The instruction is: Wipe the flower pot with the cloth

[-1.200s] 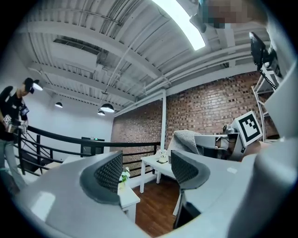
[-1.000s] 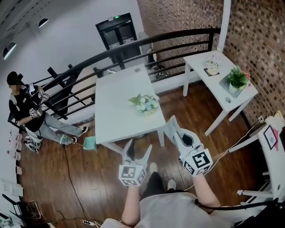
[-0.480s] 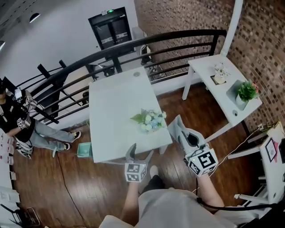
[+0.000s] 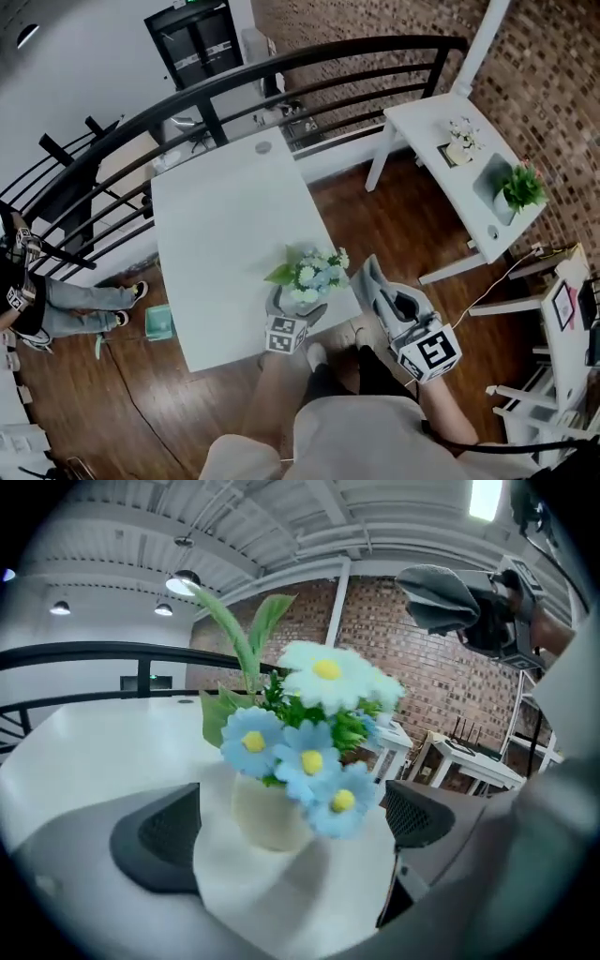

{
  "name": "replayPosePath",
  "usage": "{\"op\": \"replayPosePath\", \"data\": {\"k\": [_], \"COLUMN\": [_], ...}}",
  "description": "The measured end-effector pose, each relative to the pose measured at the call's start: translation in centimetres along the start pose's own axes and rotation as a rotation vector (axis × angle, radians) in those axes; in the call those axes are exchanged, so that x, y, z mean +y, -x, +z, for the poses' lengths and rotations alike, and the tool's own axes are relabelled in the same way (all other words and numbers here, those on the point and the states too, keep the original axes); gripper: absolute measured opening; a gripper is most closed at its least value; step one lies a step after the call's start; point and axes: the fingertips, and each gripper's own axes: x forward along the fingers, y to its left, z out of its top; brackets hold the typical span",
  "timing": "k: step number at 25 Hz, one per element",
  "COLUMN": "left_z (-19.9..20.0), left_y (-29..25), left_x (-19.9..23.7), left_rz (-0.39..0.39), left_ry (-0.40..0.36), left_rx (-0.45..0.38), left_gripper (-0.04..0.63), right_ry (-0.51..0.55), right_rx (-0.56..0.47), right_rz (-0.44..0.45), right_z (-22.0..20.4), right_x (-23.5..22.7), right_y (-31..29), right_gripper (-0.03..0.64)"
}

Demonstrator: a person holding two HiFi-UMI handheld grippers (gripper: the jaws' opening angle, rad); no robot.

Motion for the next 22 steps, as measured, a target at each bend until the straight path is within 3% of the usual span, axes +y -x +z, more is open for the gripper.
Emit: {"op": "replayPosePath", "data": {"k": [6,8,10,12,17,22], "left_z": [1.7,1.8,2.0,2.7,3.9,8.1], "left_y": [-4.3,-4.4,-4.4,-4.4,-3.9,-2.0], "left_x": [1.5,1.7,1.9,1.9,1.7,-1.2], "left_rz": [-0.014,-0.001,0.006,-0.006,-0.062,-0.196], "left_ry": [-0.064,-0.062,-0.022,0.097,0.492,0.803], "left_rx": [0.022,0.032,0.045,0.047,0.019,-0.114], "left_gripper": [0.613,0.483,0.46,0.459,0.456,0.454], "right_ry": [0.039,0.04,0.035,0.035,0.034,0.087], "right_rx": [-0.001,0.002,0.001,-0.007,-0.005,0.051], "right_rz": [-0.019,-0.022,-0.02,-0.017,0.05,0.231], "right_z": [1.5,1.5,1.4,1.6,1.7,-0.4], "right_x": [-4.3,-4.9,-5.4,-6.0,-7.2,-5.7], "right_y": [-0.8,-0.7,-0.5,-0.3,-0.7,-1.8], "right_gripper": [0.003,0.005,0.005,0.005,0.005,0.005]}}
